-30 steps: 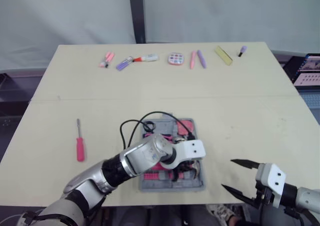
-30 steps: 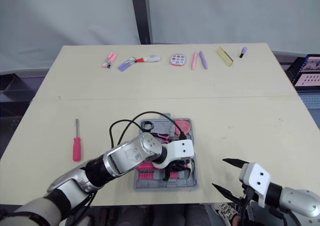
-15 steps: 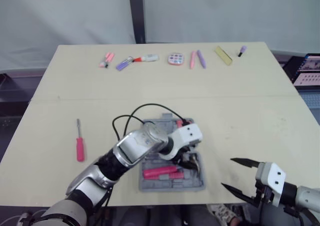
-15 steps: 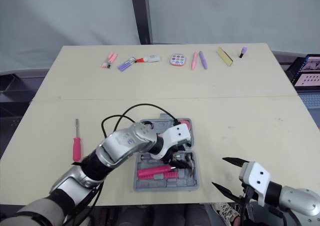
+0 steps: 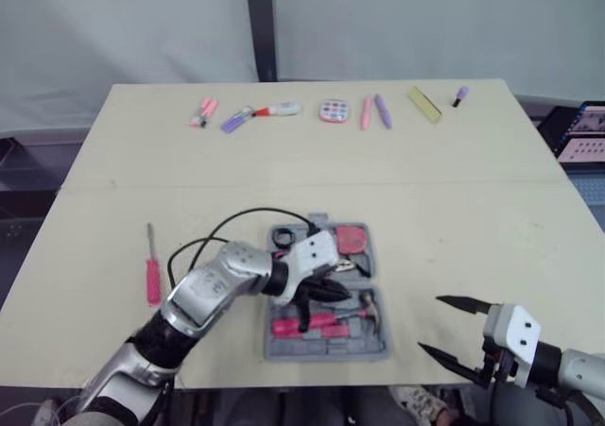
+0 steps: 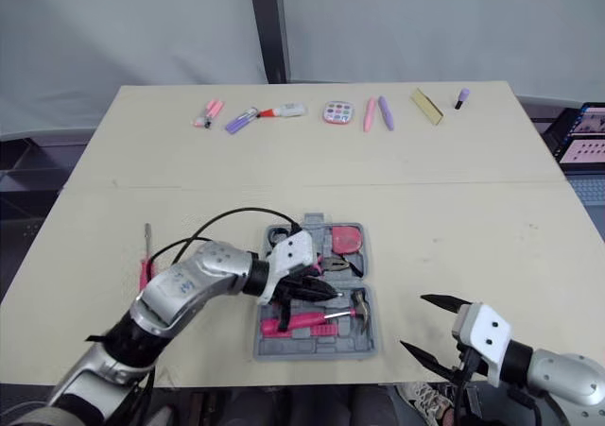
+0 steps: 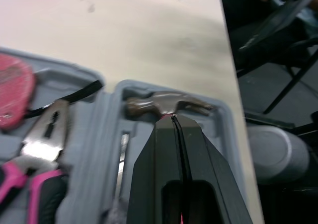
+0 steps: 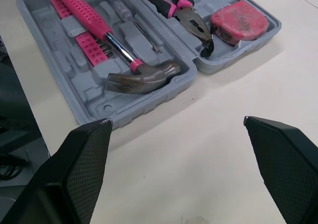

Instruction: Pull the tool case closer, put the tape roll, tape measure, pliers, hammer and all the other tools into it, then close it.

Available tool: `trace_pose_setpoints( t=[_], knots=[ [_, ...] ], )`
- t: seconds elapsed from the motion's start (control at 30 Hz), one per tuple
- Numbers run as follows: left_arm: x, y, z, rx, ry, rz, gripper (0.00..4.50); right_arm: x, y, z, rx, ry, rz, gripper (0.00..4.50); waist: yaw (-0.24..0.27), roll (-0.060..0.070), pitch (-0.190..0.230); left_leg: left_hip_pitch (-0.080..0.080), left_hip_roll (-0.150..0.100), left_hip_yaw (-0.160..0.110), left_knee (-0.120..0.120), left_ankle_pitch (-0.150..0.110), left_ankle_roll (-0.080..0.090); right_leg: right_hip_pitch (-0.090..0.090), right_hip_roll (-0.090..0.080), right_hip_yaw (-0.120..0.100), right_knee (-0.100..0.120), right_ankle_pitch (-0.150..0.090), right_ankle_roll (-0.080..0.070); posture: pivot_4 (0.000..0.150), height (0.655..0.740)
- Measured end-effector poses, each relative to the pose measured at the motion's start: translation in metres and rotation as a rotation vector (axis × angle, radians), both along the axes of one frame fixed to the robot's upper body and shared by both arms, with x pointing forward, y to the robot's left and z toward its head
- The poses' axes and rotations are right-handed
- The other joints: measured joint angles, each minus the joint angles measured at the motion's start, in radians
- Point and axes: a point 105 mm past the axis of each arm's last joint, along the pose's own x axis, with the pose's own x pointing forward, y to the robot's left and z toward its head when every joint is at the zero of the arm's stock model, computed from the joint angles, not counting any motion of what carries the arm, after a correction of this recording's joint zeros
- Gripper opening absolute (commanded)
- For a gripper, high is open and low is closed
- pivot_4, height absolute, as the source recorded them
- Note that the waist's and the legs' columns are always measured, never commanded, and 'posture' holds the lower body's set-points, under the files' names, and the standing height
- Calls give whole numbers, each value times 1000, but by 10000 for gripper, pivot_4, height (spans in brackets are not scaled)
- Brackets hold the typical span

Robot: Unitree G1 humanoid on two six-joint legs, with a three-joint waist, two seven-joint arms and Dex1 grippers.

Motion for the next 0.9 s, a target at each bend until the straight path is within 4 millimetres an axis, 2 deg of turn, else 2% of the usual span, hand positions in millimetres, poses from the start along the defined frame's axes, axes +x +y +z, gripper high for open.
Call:
trace_pose_setpoints(
  t=[0.13, 0.23, 0.43, 0.7, 0.9],
  knots=[
    [-3, 2, 2, 11, -12, -17, 285, 2, 0, 2, 0, -10, 2, 45000, -6, 0, 0, 0, -1, 1, 0, 0, 0, 0, 1, 0, 0, 0, 0, 1500, 7400],
    [-8, 5, -4, 48, 1, -49, 285, 4, 0, 3, 0, -14, 2, 45000, -5, 1, 0, 0, -1, 0, 0, 0, 0, 0, 1, 0, 0, 0, 0, 1500, 7400],
    [-6, 4, -7, 46, -43, -65, 285, 4, 0, 2, 0, -13, 1, 45000, -5, 1, -1, 0, -1, 1, 0, 0, 0, 0, 1, 0, 0, 0, 0, 1500, 7400],
    [-12, 8, -25, 131, -32, -102, 285, 3, -1, 1, 0, -1, -5, 45000, -4, 1, -1, 0, -2, 1, 0, 0, 0, 0, 1, 0, 0, 0, 0, 1500, 7400],
    [-5, 4, -33, 163, -74, -92, 285, 2, -1, 0, 0, 7, -9, 45000, -5, 1, -1, 0, -3, 1, 0, 0, 0, -1, 1, 0, 0, 0, 0, 1500, 7400]
  ],
)
